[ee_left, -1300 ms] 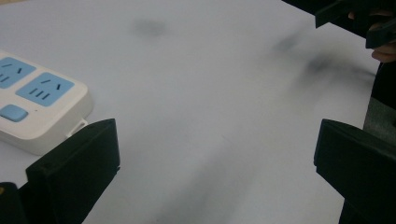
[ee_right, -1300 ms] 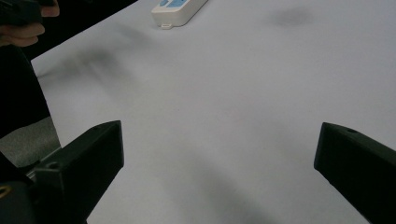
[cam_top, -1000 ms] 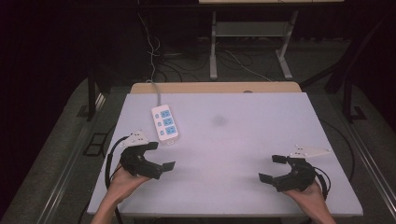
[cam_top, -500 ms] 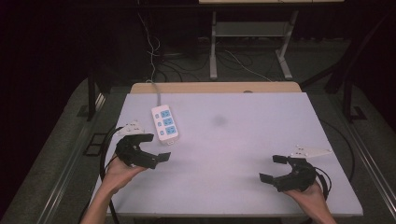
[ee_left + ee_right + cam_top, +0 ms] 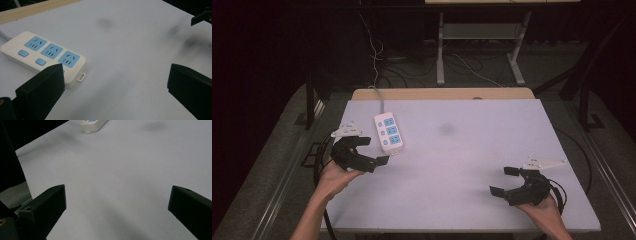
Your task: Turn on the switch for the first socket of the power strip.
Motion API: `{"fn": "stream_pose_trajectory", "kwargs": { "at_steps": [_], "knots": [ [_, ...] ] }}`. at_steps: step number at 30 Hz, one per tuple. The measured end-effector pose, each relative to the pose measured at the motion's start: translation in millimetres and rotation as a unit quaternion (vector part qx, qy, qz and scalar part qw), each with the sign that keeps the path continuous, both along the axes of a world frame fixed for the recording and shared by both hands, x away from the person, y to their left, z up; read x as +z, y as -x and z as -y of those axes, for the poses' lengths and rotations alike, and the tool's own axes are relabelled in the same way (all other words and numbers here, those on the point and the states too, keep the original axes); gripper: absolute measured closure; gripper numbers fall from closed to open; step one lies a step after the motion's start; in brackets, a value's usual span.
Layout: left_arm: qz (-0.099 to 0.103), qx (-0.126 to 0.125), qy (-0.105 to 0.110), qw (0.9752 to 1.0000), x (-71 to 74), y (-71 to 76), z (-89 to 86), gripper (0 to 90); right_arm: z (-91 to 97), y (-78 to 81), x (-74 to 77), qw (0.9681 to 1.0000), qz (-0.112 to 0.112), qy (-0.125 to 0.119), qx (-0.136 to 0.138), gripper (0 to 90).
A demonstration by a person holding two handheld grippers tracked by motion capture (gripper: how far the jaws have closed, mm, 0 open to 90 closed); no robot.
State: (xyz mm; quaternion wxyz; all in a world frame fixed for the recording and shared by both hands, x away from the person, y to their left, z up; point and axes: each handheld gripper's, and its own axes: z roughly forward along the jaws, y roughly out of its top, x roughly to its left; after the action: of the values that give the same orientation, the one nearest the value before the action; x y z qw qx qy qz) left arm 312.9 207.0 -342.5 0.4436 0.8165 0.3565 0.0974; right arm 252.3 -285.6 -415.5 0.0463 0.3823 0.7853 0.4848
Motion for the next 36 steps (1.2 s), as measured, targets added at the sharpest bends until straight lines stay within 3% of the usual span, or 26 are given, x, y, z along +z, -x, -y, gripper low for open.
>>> {"fn": "stream_pose_trajectory", "kwargs": {
  "at_steps": [19,36],
  "knots": [
    [-0.01,0.025,-0.011,0.9996,0.0,-23.2,-12.3,0.0,-1.0,-0.4,-1.4,1.0,-0.001,0.005,0.003,1.2],
    [-0.017,0.024,-0.04,0.9987,6.7,-48.1,-11.3,0.0,-1.0,0.1,-1.6,1.0,-0.001,0.005,0.003,1.2]
  ]
}}
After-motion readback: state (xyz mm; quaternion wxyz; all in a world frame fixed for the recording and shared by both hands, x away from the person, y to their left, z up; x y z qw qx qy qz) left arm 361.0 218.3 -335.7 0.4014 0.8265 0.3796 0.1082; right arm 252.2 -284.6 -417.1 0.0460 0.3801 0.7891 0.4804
